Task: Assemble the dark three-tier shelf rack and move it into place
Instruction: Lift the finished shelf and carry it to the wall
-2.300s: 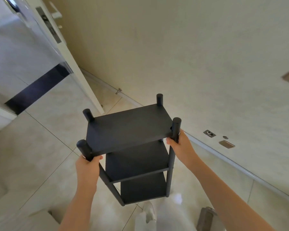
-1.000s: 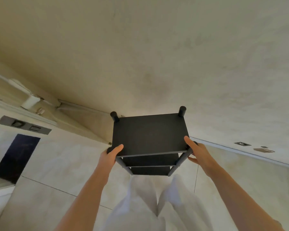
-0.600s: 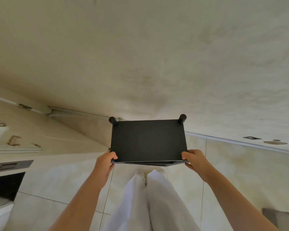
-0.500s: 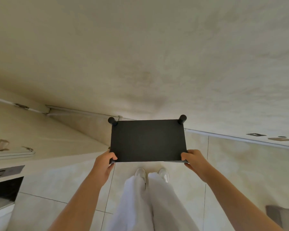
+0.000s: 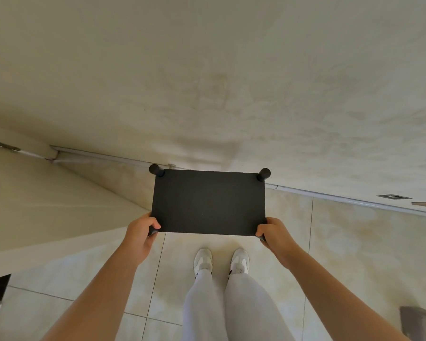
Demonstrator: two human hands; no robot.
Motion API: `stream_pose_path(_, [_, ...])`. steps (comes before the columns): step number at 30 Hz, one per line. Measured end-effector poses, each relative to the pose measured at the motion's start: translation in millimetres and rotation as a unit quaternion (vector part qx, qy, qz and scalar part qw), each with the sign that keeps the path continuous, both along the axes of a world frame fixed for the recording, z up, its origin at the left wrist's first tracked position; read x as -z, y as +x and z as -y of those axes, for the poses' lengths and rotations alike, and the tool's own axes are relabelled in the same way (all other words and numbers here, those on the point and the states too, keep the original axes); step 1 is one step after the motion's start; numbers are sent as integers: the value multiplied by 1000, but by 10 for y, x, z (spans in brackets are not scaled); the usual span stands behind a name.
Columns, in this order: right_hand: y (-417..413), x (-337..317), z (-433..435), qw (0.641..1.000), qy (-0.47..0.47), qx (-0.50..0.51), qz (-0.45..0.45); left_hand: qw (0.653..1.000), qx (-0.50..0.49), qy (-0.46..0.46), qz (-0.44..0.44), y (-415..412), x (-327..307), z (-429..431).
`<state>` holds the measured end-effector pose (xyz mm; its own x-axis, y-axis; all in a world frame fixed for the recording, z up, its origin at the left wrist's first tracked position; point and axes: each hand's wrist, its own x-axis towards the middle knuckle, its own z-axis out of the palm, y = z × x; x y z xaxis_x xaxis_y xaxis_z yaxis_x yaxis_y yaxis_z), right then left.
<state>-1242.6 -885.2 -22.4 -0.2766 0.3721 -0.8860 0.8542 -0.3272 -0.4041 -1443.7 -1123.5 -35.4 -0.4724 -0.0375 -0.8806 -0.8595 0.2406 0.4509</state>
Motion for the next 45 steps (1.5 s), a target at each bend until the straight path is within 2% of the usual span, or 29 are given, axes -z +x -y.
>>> stream_pose_path(18, [-14, 411, 183, 999, -36, 2, 8, 996, 88, -12, 1, -148, 311, 39])
stream_pose_path(23, [-36, 438, 181, 997, -52, -45, 42, 981, 181, -71, 2, -158, 329, 92])
stream_pose_path(26, [-85, 455, 145, 995, -61, -60, 60, 978, 190, -86, 1, -201, 300, 56])
stream_pose_path(29, [-148, 486, 76, 998, -47, -26, 29, 972, 213, -96, 5, -280, 260, -46])
stream_pose_path(32, [-285, 501, -40, 997, -29, 66, -12, 958, 272, -84, -31, -434, 282, -176])
stream_pose_path(36, [-547, 520, -178, 989, -42, 138, -18, 955, 288, -63, -24, -611, 411, -365])
stream_pose_path(38, [-642, 509, -197, 989, -39, 141, -12, 956, 287, -63, -18, -646, 473, -426])
stream_pose_path(42, [-662, 534, -123, 997, -3, 73, 32, 954, 295, -54, 9, -637, 530, -388])
stream_pose_path(45, [-634, 521, -61, 995, 7, 88, 49, 954, 295, -47, 11, -614, 536, -325])
